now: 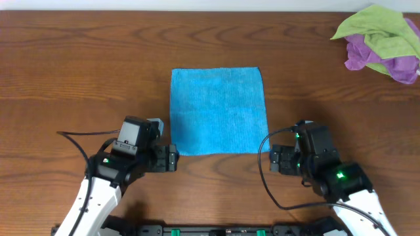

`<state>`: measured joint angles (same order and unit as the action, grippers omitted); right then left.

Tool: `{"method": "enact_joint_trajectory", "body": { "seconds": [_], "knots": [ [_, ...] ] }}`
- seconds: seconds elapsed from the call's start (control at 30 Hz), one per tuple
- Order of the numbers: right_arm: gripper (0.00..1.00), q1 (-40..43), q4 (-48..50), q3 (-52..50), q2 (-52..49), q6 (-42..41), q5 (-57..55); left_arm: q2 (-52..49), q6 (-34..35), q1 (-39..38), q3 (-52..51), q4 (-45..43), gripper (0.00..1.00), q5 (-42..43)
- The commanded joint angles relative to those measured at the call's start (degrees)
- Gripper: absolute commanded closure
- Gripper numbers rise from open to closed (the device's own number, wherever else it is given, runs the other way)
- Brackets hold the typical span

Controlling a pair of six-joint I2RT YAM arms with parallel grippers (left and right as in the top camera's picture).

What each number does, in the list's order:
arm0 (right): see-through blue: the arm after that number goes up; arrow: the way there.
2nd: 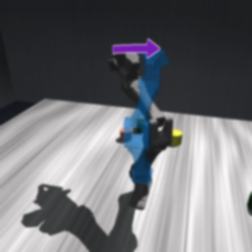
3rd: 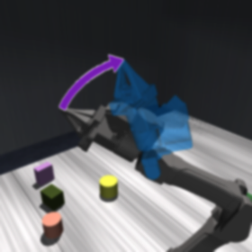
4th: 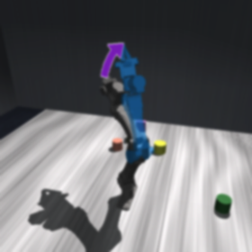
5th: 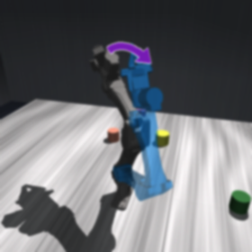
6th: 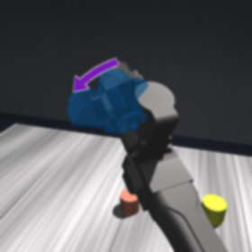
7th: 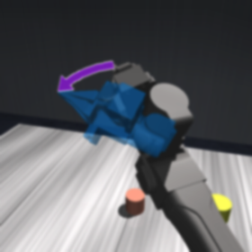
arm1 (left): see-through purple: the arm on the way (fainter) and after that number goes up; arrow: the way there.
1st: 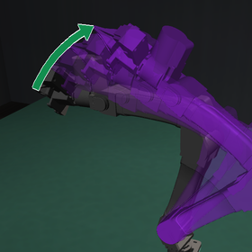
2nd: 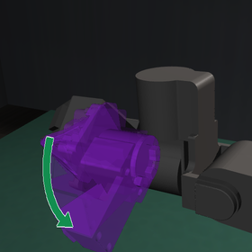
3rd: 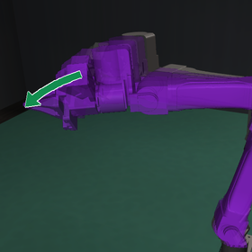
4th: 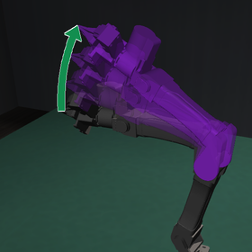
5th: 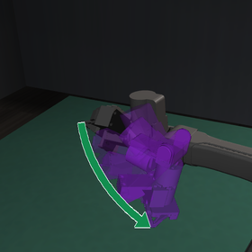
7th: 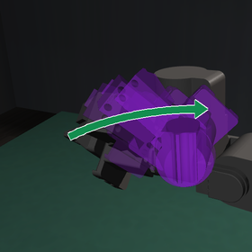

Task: Fold the cloth
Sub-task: 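Release the towel and move both grippers to its near bottom corners, then grasp the towel's bottom corners with both grippers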

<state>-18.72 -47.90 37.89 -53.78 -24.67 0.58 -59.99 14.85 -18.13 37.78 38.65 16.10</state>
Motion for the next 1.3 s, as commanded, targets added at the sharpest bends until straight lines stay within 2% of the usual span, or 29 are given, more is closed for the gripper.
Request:
{"method": "enact_joint_trajectory", "body": {
  "seconds": [0.0, 0.17, 0.4, 0.63, 0.83, 1.1, 1.2, 1.27],
  "knots": [
    [0.11, -0.44, 2.62, -2.03, 0.24, -1.44, 3.61, -2.38, 0.66, -0.17, -1.27, -2.56, 0.1, 3.48],
    [0.12, -0.42, 8.0, -5.81, -1.86, -0.74, 4.26, -9.49, 0.87, -0.17, -1.68, -6.88, 0.1, 4.94],
    [0.13, -0.42, 13.44, -6.62, -10.82, -0.07, 4.66, -15.47, 1.07, -0.17, -1.68, -9.75, 0.11, 6.4],
    [0.14, 3.13, 17.7, -6.62, -17.68, 1.73, 7.69, -15.67, 1.05, -0.17, -1.68, -11.08, 0.1, 6.27],
    [0.15, 7.67, 18.16, -6.62, -17.94, 5.27, 9.64, -15.67, 1.03, -0.17, -1.68, -12.0, 0.11, 6.21],
    [0.17, 8.63, 21.75, -6.62, -19.26, 8.11, 14.49, -18.47, 1.05, -0.17, -1.68, -14.51, 0.16, 6.45],
    [0.17, 8.63, 23.26, -6.62, -20.5, 8.48, 15.61, -19.15, 1.05, -0.17, -1.68, -15.1, 0.16, 6.45],
    [0.17, 8.63, 23.69, -6.62, -21.49, 8.48, 15.56, -19.15, 1.05, -0.17, -1.68, -15.15, 0.12, 6.45]
  ]
}}
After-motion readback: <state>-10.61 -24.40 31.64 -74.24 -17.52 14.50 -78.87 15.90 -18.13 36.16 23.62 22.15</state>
